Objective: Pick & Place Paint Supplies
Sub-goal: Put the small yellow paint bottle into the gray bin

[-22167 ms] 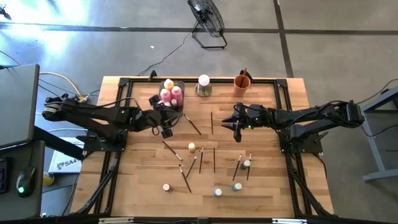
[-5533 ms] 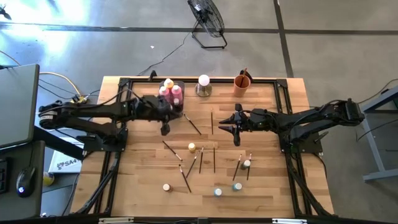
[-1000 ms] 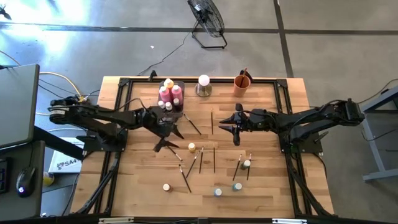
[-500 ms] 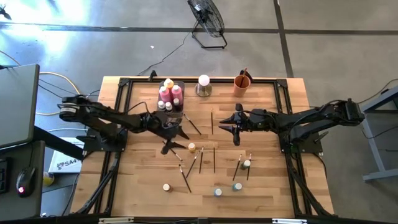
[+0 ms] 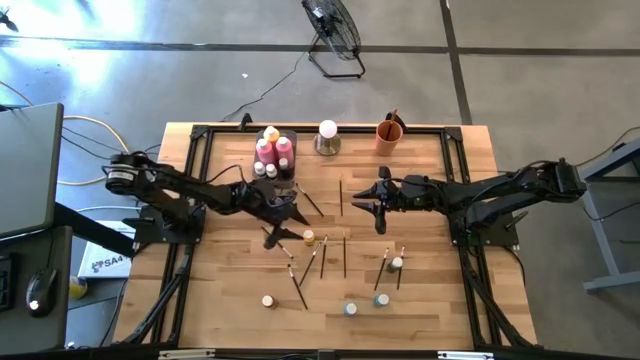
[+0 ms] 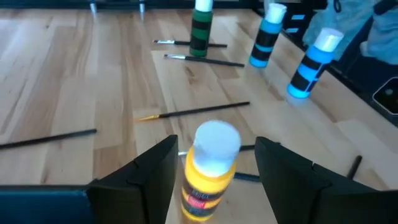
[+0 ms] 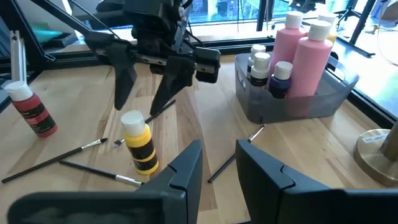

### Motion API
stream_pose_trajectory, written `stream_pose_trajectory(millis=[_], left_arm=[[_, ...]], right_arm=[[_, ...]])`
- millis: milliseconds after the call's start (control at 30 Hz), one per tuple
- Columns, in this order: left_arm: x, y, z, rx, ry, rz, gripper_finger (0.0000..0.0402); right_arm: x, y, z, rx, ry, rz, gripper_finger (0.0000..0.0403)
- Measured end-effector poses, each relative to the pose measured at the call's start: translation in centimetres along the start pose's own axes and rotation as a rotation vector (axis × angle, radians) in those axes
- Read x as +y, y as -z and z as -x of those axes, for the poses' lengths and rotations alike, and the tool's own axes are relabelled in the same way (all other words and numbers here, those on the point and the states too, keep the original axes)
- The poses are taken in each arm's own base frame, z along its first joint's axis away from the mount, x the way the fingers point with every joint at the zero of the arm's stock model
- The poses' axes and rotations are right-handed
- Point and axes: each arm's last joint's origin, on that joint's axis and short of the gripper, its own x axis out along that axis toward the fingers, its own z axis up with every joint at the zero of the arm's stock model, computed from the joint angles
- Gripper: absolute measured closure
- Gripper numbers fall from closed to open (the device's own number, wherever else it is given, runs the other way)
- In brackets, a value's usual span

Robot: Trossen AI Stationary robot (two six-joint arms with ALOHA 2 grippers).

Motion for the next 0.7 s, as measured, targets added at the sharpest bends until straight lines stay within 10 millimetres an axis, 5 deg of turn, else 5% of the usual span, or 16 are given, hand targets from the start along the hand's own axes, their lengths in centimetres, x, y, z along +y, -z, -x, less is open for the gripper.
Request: stream_pose_trajectory(millis=[700], left_arm=[[0.2,0.2,-3.0,0.060,0.038,-0.012,0.0189]], right_arm=[[0.0,0.1,0.0,0.005,0.001,0.003,0.0312]])
